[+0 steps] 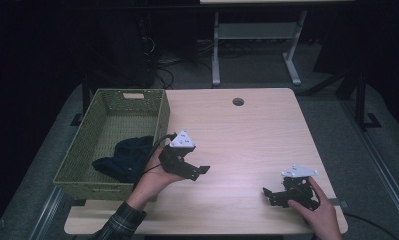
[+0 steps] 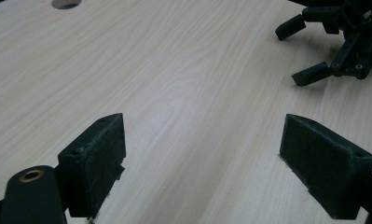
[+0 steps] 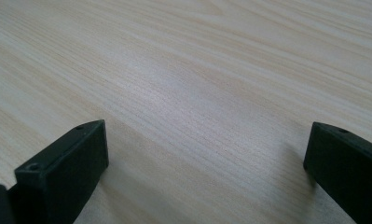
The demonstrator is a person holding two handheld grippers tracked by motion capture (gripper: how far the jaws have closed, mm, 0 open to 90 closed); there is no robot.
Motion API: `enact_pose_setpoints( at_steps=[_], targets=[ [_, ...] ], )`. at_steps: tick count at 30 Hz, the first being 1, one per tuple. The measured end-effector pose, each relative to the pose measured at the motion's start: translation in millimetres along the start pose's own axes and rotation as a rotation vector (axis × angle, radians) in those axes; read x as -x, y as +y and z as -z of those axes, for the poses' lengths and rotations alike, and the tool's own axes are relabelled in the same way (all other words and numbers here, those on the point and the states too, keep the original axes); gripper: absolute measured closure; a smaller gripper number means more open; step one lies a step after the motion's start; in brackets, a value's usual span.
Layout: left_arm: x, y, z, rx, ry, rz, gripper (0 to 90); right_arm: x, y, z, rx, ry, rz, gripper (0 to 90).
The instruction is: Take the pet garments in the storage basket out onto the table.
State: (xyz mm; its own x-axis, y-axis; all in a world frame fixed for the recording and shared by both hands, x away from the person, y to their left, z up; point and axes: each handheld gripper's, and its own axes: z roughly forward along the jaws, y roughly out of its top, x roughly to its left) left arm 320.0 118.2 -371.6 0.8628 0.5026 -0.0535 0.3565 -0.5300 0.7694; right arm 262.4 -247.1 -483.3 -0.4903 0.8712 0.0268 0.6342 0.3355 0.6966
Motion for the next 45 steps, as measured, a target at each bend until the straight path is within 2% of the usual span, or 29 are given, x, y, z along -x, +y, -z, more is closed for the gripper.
enact_pose_setpoints(
  at_steps=[4, 10, 19, 30, 37, 39, 45],
  targets=[
    [-5.1, 5.3, 7.9, 0.004, 0.005, -0.003, 13.9, 0.0, 0.0, 0.0, 0.0, 0.0, 0.0, 0.0],
    [-13.4, 8.4, 18.8, 0.02, 0.008, 0.022, 13.8, 0.0, 0.0, 0.0, 0.0, 0.0, 0.0, 0.0],
    [-23.2, 4.5, 31.6, 0.024, 0.017, 0.053, 12.8, 0.0, 0.1, 0.0, 0.0, 0.0, 0.0, 0.0],
    [-34.1, -0.8, 49.7, 0.014, 0.05, 0.053, 13.9, 0.0, 0.1, -0.1, 0.0, 0.0, 0.0, 0.0],
    [-44.3, -5.8, 63.5, 0.027, 0.063, 0.087, 14.4, 0.0, 0.1, -0.1, 0.0, 0.0, 0.0, 0.0],
    [-46.5, -7.3, 67.3, 0.021, 0.057, 0.089, 18.7, 0.0, 0.1, -0.1, 0.0, 0.0, 0.0, 0.0],
    [-53.9, -11.9, 78.3, 0.01, 0.09, 0.096, 18.7, 0.0, 0.1, -0.1, 0.0, 0.0, 0.0, 0.0]
  ],
)
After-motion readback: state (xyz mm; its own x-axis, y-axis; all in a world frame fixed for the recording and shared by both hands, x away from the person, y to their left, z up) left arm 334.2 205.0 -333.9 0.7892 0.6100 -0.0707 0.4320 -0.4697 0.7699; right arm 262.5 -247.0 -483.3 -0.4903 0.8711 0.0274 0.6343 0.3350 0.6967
